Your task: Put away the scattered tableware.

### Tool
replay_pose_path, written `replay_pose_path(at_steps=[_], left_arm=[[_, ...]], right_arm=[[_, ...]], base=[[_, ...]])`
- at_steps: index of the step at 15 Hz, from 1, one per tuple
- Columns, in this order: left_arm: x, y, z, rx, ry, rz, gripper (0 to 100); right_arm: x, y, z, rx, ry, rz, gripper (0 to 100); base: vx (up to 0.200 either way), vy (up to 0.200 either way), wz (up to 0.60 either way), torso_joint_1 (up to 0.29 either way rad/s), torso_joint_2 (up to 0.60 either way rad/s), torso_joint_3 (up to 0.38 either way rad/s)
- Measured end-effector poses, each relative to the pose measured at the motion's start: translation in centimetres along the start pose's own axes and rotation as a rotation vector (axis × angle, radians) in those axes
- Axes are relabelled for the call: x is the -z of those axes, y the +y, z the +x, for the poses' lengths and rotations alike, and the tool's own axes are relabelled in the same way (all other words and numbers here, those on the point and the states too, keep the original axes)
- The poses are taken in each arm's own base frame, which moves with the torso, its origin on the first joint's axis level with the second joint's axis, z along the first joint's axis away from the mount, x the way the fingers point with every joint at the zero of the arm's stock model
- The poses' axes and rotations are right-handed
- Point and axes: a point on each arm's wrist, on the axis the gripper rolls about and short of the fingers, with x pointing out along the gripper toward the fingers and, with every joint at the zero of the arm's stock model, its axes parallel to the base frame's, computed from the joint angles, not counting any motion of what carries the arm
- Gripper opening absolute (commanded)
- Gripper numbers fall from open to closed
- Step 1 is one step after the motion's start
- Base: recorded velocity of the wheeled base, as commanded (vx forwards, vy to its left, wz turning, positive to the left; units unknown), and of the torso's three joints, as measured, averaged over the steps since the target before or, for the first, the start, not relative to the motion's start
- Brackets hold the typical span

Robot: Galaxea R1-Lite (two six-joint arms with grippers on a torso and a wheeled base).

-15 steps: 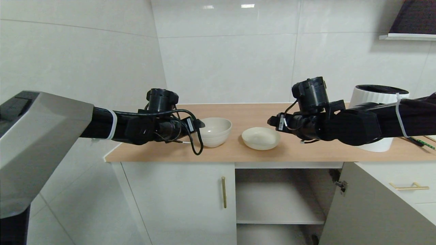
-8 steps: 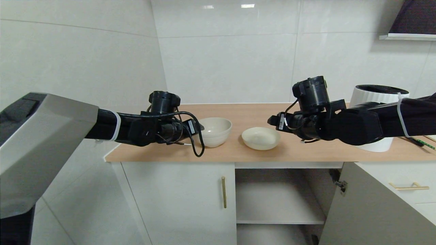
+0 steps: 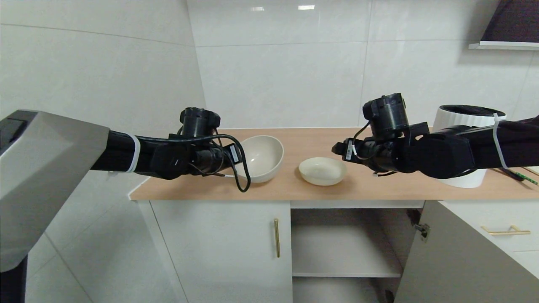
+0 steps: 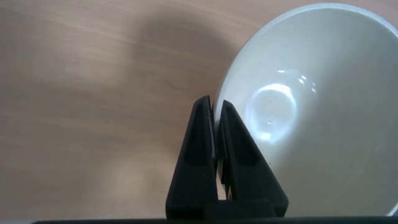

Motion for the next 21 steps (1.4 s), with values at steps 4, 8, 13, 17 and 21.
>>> replay_pose_path(at_steps=[4,8,13,17,21], left_arm=[[0.3,-0.1,-2.2,0.033,0.026,0.011,0],[0.4,-0.4,-4.7,0.199,0.020,0.030,0],[1.2,-0.1,-5.8,0.242,-0.042,0.126,0],[1.2,0.0,-6.1,0.243,-0.041,0.127,0],[1.2,0.0,-6.1,0.243,-0.042,0.127,0]], right_arm=[[0.6,-0.2,0.3,0.041,0.085,-0.034,100],[1.6,-0.3,2.7,0.130,0.111,-0.057,100],[2.5,-0.6,5.6,0.181,0.114,-0.038,100],[2.9,-0.8,7.0,0.203,0.111,-0.015,100],[3.3,-1.1,7.7,0.213,0.122,-0.018,100]], base=[[0.000,0.000,0.00,0.000,0.00,0.000],[0.000,0.000,0.00,0.000,0.00,0.000],[0.000,0.000,0.00,0.000,0.00,0.000],[0.000,0.000,0.00,0.000,0.00,0.000],[0.000,0.000,0.00,0.000,0.00,0.000]])
